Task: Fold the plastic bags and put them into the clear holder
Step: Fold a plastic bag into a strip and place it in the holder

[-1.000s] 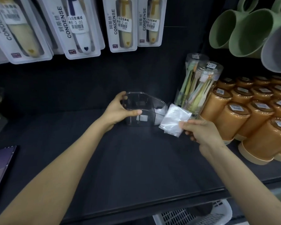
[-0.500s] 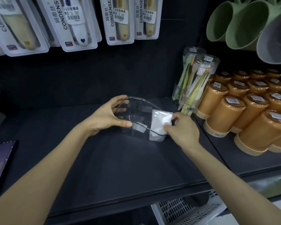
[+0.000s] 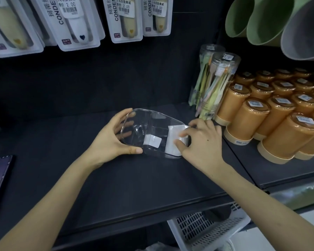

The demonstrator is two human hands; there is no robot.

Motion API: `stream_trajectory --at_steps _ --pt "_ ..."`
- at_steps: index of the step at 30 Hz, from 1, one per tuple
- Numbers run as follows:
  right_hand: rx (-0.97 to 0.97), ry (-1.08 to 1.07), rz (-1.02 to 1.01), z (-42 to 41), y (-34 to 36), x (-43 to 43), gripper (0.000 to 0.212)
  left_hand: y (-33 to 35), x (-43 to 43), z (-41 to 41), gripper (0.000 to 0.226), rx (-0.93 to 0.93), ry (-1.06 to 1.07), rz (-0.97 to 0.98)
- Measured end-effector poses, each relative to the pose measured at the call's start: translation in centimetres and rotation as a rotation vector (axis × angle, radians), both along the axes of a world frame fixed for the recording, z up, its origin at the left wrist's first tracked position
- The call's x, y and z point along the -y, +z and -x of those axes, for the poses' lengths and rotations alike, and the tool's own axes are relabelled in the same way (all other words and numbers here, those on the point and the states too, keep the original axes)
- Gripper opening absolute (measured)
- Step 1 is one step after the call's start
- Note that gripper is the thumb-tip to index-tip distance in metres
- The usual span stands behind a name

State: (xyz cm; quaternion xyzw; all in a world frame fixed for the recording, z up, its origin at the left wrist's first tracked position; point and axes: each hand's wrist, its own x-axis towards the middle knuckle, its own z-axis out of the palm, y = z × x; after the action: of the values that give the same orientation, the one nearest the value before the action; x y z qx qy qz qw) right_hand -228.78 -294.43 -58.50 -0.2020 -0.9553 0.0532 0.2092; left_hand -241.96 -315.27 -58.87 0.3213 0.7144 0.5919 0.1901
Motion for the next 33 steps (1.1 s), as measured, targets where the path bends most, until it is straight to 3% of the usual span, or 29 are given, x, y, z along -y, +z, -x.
stream_trajectory --at_steps 4,11,14,19,25,30,33 --pt "0.222 -0.033 0.081 0.4 0.0 0.7 0.035 -0.1 0.2 -0.8 0.109 -0.02 0.004 -0.003" --pt "0.038 0.143 -0.174 -1.3 2.3 -0.7 0.023 -0.1 0.5 -1.4 0.11 -0.021 -0.006 0.006" --pt "0.147 0.256 -0.209 -0.7 2.2 -1.5 0.035 0.0 0.6 -1.8 0.109 -0.021 -0.003 0.001" --pt "0.316 0.22 -0.119 0.2 0.8 -0.8 0.044 0.2 0.6 -2.2 0.107 -0.039 -0.002 0.016" --pt "0.201 0.186 -0.169 -1.5 3.4 -1.1 0.045 0.3 0.7 -2.3 0.105 -0.022 0.008 0.033" --pt "0.513 0.097 -0.296 -0.9 3.7 0.3 0.053 0.5 0.5 -2.5 0.102 -0.012 0.025 0.035" --pt "0.55 0.072 -0.261 0.0 3.4 0.9 0.058 0.5 0.4 -2.4 0.101 0.013 0.032 0.045"
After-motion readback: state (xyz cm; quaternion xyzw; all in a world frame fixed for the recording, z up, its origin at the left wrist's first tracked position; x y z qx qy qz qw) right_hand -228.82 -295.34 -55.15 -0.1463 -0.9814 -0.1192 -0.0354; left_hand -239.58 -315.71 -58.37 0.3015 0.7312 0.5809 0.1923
